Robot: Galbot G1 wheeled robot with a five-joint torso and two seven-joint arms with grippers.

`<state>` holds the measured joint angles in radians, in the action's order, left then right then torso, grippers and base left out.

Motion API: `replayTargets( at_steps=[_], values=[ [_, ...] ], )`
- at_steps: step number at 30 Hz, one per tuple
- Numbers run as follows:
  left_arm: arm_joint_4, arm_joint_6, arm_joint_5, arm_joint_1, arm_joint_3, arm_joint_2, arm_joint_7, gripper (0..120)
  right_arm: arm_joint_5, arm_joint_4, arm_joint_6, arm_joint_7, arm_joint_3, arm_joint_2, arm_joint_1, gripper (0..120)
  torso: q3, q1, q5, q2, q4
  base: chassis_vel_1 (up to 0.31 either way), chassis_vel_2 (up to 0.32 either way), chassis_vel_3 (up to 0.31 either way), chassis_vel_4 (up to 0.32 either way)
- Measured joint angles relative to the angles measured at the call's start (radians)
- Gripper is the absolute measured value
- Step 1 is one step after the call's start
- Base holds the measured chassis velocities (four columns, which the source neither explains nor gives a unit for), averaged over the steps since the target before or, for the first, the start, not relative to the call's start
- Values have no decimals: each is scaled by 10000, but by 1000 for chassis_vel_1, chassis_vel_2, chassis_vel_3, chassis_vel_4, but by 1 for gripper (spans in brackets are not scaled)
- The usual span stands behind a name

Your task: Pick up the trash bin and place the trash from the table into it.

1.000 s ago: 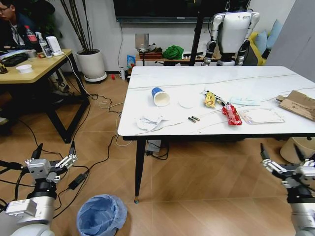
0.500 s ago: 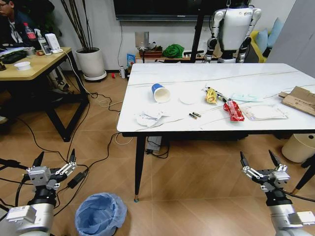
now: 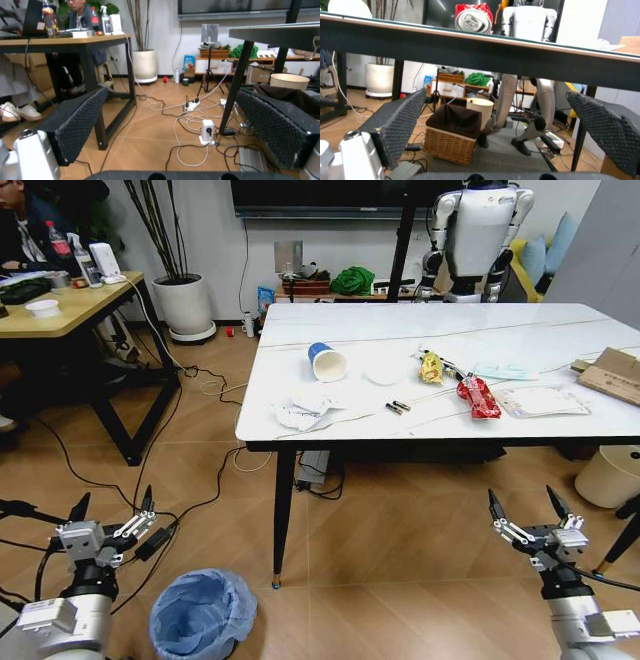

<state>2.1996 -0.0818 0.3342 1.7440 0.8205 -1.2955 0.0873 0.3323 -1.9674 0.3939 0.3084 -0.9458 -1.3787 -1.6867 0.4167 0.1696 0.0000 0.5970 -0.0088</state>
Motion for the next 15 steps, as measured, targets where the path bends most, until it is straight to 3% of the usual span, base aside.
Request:
replayTargets(
  at_steps=[15],
  values=[
    [-28,5,-22,55,4,43,0,100,-87,81,67,-9,54,7,9,100,-386,-268,0,-653,1,0,0,0,0]
  ],
)
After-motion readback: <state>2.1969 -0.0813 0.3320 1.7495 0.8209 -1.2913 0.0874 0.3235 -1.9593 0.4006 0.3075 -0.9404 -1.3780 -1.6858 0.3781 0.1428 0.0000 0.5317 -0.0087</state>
